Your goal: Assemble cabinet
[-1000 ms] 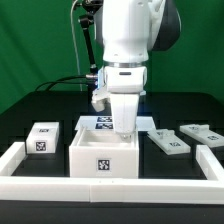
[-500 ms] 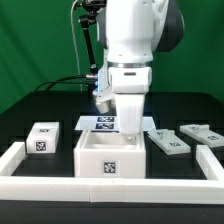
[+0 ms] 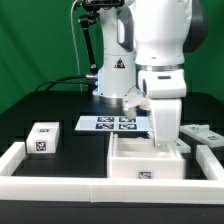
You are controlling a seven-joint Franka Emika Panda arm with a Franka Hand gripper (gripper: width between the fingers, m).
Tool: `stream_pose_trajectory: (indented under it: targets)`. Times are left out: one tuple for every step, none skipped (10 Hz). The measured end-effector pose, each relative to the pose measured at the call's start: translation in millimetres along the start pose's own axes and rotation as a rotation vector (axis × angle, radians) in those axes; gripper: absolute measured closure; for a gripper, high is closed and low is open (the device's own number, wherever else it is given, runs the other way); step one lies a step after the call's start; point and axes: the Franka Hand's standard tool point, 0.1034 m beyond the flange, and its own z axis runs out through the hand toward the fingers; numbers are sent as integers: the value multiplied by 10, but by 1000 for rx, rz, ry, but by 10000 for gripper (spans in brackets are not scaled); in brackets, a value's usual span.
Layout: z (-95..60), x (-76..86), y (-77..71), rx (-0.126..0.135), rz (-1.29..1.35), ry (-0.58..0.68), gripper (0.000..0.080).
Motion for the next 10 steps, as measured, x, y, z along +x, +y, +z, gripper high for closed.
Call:
stream_pose_trajectory:
  targets:
    - [1, 75, 15, 11, 13, -1, 764]
    - [6, 174, 20, 30, 10, -2, 764]
    - [9, 260, 25, 51, 12, -5, 764]
    - [2, 302, 26, 53, 21, -5, 764]
    - [-5, 361, 25, 50, 35, -2, 764]
    - [-18, 409, 28, 47, 35, 2, 764]
    - [-17, 390, 29, 47, 37, 2, 764]
    - [-16, 387, 29, 47, 38, 2, 764]
    - [-12, 385, 26, 48, 38, 2, 764]
    - [-11, 383, 26, 49, 39, 2, 584]
